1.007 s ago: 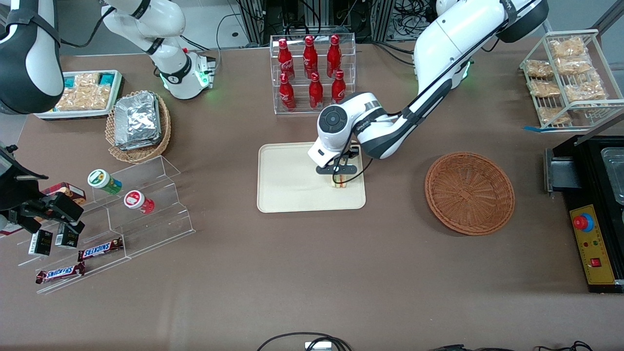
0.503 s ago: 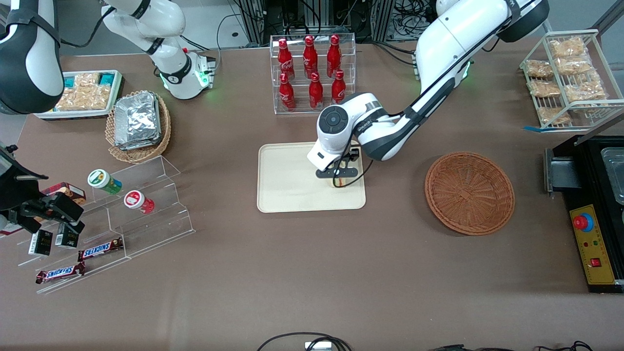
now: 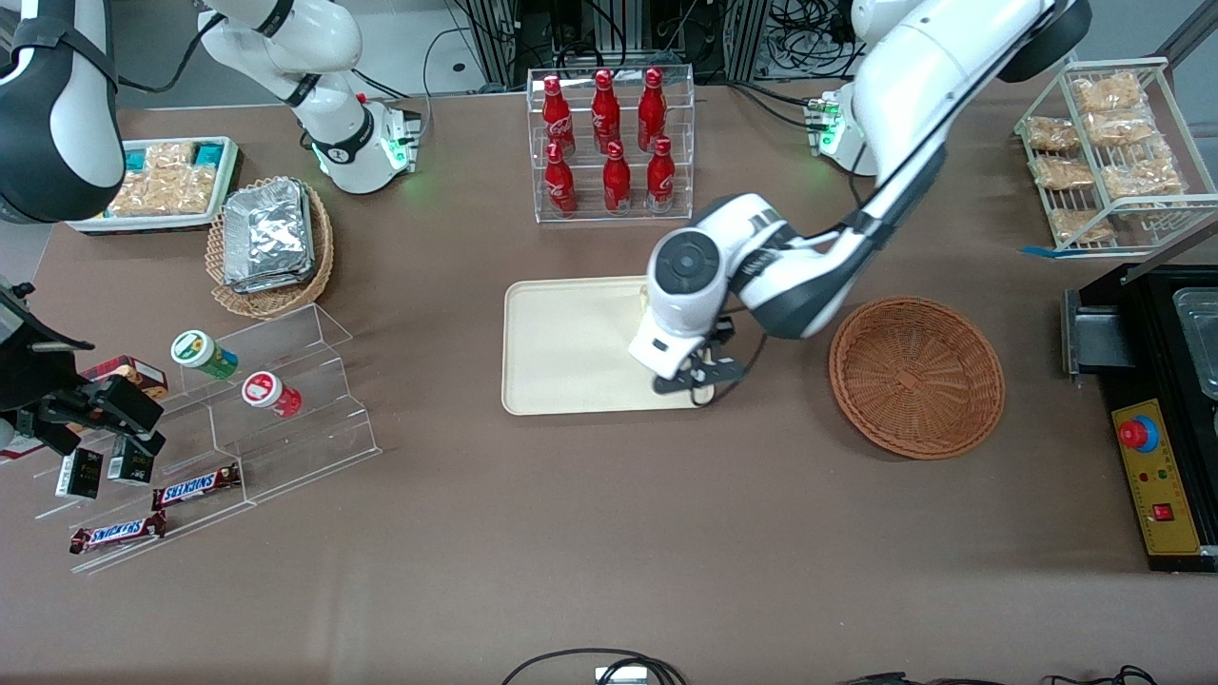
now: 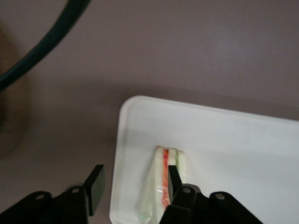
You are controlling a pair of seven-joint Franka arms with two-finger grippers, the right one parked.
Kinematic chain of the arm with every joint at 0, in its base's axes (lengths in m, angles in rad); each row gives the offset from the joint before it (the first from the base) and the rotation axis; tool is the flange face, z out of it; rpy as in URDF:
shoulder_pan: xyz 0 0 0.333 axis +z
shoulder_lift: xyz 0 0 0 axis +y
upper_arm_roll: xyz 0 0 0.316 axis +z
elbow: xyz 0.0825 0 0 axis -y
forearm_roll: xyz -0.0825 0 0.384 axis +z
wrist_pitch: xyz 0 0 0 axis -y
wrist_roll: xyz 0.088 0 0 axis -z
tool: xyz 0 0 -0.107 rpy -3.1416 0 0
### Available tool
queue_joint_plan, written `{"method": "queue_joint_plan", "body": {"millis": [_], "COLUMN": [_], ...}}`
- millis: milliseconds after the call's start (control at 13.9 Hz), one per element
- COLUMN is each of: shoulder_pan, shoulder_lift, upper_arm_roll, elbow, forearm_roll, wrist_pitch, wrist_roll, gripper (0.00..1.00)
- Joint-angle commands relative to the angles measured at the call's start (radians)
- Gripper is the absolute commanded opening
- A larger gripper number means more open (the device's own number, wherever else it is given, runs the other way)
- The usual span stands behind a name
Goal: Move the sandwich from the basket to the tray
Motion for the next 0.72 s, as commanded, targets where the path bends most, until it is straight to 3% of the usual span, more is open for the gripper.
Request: {"method": "queue_joint_plan", "body": {"millis": [0, 288, 431, 503, 575, 647], "shoulder_pan": [0.066, 0.211, 0.260, 0.287, 0.305, 0.314], "shoulder_lift": [-0.025, -0.114, -0.146, -0.159, -0.174, -0.186], "upper_arm_roll": [-0.005, -0.008, -0.008, -0.009, -0.011, -0.009], "elbow": [0.058, 0.064, 0.072, 0.079, 0.090, 0.105], "forearm_roll": [-0.012, -0.055, -0.055, -0.057, -0.058, -0.069], "wrist_pitch": [-0.124, -0.225, -0.267, -0.276, -0.294, -0.320], "wrist_roll": [-0.016, 0.006, 0.007, 0.006, 0.006, 0.006], "gripper": [0.61, 0.59, 0.73, 0.93, 1.00, 1.00]}}
